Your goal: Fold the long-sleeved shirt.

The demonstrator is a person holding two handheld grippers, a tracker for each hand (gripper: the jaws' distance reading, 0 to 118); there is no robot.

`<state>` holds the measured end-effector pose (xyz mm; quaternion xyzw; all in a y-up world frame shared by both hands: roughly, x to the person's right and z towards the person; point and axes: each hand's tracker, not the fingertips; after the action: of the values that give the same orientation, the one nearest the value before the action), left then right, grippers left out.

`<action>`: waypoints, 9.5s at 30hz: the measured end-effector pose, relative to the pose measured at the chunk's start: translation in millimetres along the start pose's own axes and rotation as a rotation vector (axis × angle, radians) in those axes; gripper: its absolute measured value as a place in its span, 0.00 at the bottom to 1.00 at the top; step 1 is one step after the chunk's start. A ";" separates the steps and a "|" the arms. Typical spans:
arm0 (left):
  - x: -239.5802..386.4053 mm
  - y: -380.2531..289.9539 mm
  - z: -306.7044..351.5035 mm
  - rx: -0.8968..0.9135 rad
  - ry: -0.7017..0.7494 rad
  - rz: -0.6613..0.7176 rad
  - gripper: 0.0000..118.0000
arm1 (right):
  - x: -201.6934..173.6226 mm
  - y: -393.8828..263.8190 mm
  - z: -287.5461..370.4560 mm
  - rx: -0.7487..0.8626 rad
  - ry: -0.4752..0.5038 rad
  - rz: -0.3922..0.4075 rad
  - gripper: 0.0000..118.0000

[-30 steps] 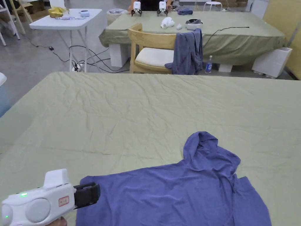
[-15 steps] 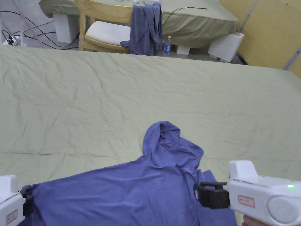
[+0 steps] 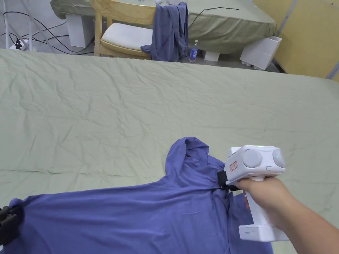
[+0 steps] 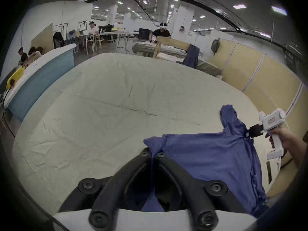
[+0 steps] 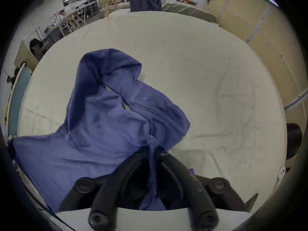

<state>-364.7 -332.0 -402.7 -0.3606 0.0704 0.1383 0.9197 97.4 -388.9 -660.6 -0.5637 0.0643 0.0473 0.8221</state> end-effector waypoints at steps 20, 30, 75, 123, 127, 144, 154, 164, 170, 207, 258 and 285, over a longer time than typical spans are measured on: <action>43.6 13.4 237.7 0.402 -0.093 0.117 0.00 | 12.5 -213.3 388.4 0.943 0.127 0.033 0.05; 67.1 102.4 315.8 0.562 -0.175 0.086 0.00 | 21.5 -184.1 510.7 1.149 0.132 0.070 0.05; 97.0 457.4 22.5 0.516 -0.038 -0.056 0.00 | 51.1 280.9 387.0 0.875 -0.065 0.004 0.05; -62.4 -159.2 152.6 -0.241 -0.032 0.027 0.00 | 51.3 -352.9 179.9 0.103 0.026 0.074 0.05; -67.2 -162.6 146.7 -0.242 -0.050 0.083 0.41 | 54.5 -357.7 171.5 0.097 0.040 0.037 0.21; 5.1 -98.9 166.8 -0.002 -0.060 -0.024 0.01 | 36.5 -284.0 194.3 0.359 0.084 0.010 0.02; 7.8 -53.6 112.0 0.056 -0.085 -0.005 0.01 | -12.7 12.4 86.1 0.436 0.134 0.012 1.00; -13.5 -42.7 54.1 0.000 -0.027 0.020 0.01 | -48.7 163.4 -82.9 0.141 0.048 -0.081 0.99; -25.2 -40.8 54.7 -0.002 -0.006 0.011 0.01 | -55.0 157.3 -69.2 0.097 0.030 -0.079 0.54; -18.2 -72.3 212.9 0.060 -0.062 0.032 0.01 | -49.2 -222.4 100.6 -0.040 0.068 0.045 0.12; 6.5 20.8 -69.3 -0.198 -0.005 -0.093 0.02 | 2.3 -30.3 68.4 0.148 0.135 -0.127 1.00; -21.9 2.4 23.8 -0.095 -0.142 -0.182 0.02 | 24.9 -108.7 163.5 0.163 0.182 0.081 0.06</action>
<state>-385.6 -318.5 -381.9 -0.3978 -0.0347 0.0826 0.9131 146.9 -275.4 -506.2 -0.4941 0.1650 0.0236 0.8533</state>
